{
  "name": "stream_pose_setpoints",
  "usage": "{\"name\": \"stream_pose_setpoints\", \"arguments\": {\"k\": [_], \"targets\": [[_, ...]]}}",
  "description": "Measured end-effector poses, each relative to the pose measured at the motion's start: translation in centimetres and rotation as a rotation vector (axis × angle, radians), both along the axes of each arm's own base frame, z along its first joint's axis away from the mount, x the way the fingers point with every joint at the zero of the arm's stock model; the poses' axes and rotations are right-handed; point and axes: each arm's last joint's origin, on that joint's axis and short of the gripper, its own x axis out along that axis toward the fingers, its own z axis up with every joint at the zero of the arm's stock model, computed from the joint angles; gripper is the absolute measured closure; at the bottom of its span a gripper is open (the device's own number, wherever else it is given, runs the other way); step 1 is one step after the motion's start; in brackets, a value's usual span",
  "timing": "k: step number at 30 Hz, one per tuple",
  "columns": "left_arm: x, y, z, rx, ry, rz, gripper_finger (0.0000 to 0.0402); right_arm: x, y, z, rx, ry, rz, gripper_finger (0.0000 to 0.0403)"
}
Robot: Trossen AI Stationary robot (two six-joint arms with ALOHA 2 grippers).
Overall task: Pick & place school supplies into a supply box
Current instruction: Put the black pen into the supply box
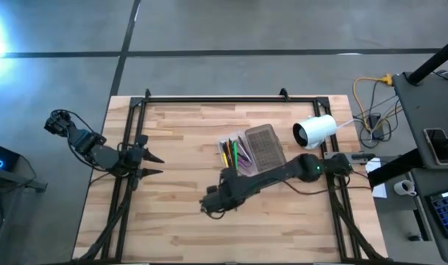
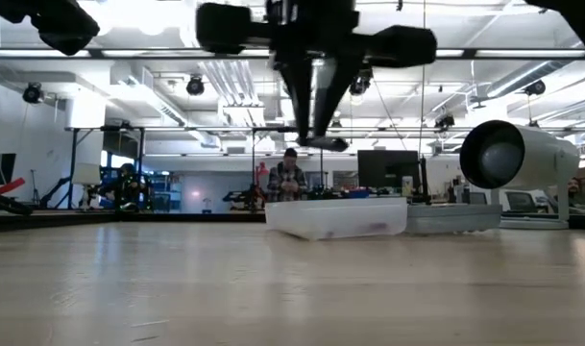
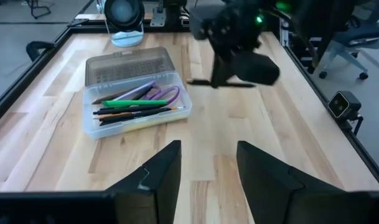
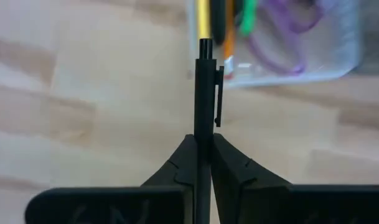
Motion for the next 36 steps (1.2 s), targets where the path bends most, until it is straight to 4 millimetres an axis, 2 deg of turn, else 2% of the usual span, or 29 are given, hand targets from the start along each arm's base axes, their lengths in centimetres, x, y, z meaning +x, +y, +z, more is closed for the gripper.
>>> {"name": "stream_pose_setpoints", "arguments": {"k": [4,7,12,17,22,27,36], "targets": [[0.0,0.0,0.0,-0.001,-0.001,0.0,0.0261,-0.3,-2.4,1.1,-0.075,0.054,0.034,0.0389],[0.0,0.0,0.0,-0.002,-0.003,0.0,0.0261,0.2,-6.0,1.6,-0.102,0.093,0.085,0.0389],[0.0,0.0,-0.1,-0.04,-0.001,0.019,0.0261,0.8,-11.6,0.5,-0.091,0.187,0.107,0.0389],[0.0,0.0,-0.1,-0.071,-0.001,0.035,0.0261,0.8,-15.2,-0.7,-0.02,0.251,0.155,0.039],[0.1,0.0,-0.2,-0.083,0.003,0.042,0.0261,1.6,-16.2,-2.0,0.055,0.191,0.224,0.039],[0.1,0.0,-0.3,-0.083,0.006,0.043,0.0261,1.1,-16.9,-3.3,0.07,0.215,0.186,0.0389],[0.1,-0.1,-0.5,-0.085,0.011,0.046,0.0261,-1.2,-18.4,-1.9,0.046,0.1,0.103,0.0386]]}}
